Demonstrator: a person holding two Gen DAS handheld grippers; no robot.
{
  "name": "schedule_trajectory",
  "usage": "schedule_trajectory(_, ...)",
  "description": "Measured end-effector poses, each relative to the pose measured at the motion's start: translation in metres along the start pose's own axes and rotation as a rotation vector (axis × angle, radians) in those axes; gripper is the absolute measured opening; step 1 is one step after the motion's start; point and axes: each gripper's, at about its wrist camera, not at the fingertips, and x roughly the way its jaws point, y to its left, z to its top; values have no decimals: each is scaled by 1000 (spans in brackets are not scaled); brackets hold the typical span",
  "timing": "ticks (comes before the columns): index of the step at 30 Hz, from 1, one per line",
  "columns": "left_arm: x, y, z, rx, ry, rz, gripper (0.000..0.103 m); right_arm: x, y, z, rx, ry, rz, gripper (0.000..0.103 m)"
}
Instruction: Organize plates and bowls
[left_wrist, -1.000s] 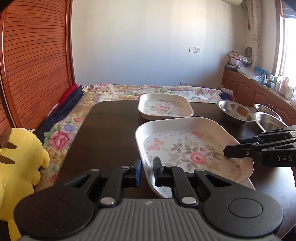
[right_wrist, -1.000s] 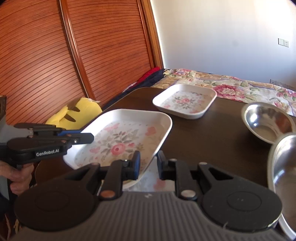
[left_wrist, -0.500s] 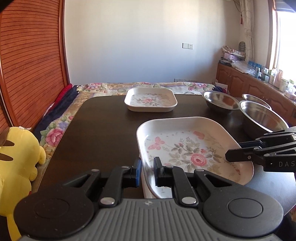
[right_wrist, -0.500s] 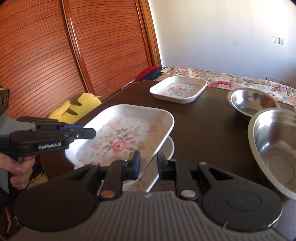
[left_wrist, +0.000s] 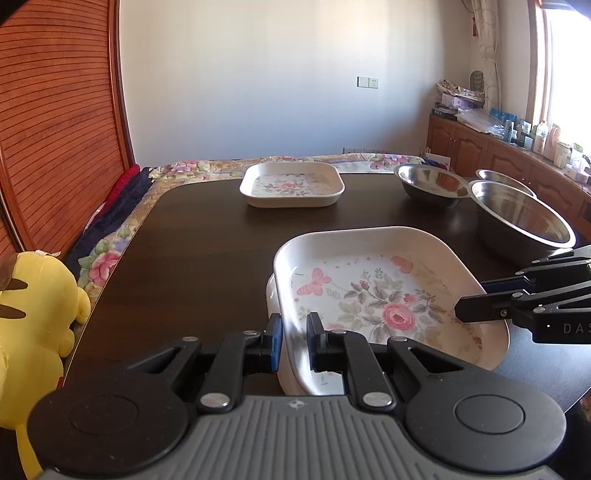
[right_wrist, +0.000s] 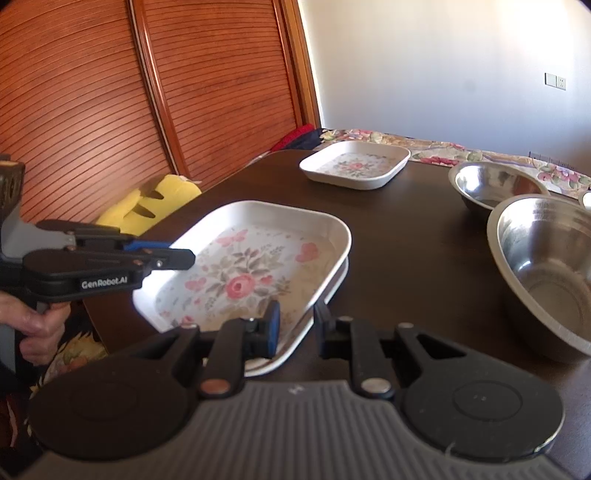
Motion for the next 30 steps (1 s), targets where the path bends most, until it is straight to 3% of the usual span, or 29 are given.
schedule_trajectory(14, 8, 0, -4, 10, 11, 20, 13, 5, 2, -4, 0, 1, 2, 21)
schedule_trajectory(21, 9, 1, -4, 11, 3, 21, 18, 6, 1, -4, 8, -4, 3, 24)
schedule_trajectory(24, 8, 2, -4, 6, 1, 16, 26, 5, 0, -5, 13, -11, 7, 24)
schedule_trajectory(29, 2, 4, -3, -2, -15, 20, 54, -3, -4, -1, 21, -43, 6, 24)
schedule_trajectory(30, 0, 5, -2, -2, -21, 21, 64, -6, -5, 1, 22, -51, 4, 24)
